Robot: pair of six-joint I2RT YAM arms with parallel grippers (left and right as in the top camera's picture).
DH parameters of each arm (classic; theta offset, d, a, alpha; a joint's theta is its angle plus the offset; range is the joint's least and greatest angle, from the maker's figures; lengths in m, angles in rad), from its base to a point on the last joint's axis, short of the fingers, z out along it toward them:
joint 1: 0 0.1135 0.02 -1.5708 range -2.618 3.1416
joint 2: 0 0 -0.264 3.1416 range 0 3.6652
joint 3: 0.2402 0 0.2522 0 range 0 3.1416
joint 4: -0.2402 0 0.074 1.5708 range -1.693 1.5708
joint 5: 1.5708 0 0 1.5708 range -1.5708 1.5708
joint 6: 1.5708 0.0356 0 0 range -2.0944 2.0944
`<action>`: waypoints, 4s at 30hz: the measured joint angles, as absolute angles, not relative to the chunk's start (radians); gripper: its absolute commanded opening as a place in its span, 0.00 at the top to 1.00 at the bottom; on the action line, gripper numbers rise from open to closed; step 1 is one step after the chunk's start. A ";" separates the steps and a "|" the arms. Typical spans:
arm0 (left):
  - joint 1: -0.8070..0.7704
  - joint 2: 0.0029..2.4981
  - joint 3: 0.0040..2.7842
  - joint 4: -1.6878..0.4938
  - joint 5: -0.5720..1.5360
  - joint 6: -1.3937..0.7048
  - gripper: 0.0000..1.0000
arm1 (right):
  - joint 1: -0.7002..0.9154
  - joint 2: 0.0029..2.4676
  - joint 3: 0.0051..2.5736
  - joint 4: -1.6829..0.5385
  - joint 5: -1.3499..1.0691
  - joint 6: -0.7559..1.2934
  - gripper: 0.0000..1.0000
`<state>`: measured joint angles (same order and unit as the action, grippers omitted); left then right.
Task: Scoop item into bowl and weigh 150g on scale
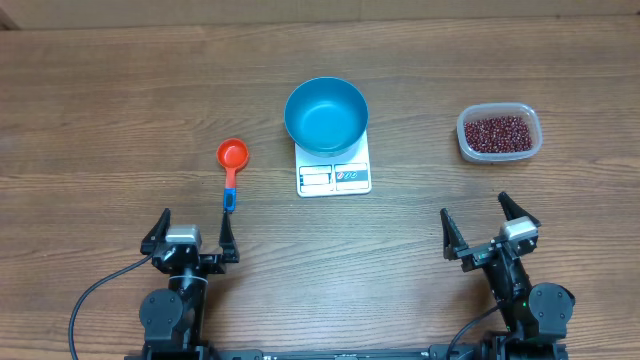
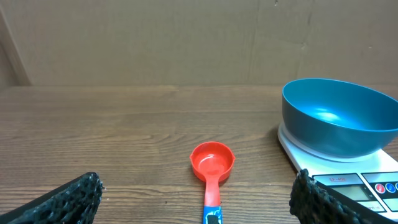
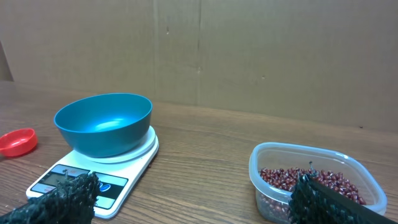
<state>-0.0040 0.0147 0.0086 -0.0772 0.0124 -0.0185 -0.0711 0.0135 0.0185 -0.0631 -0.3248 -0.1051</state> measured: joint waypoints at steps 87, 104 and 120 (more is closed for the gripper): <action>-0.004 0.015 0.102 -0.281 0.012 -0.013 0.00 | -0.071 0.014 0.019 -0.062 -0.325 -0.105 0.00; -0.004 0.302 0.359 -0.379 0.012 0.004 0.00 | -0.071 0.014 0.019 -0.063 -0.324 -0.105 0.00; -0.004 0.778 0.752 -0.592 0.020 0.004 0.00 | -0.071 0.014 0.019 -0.063 -0.325 -0.105 0.00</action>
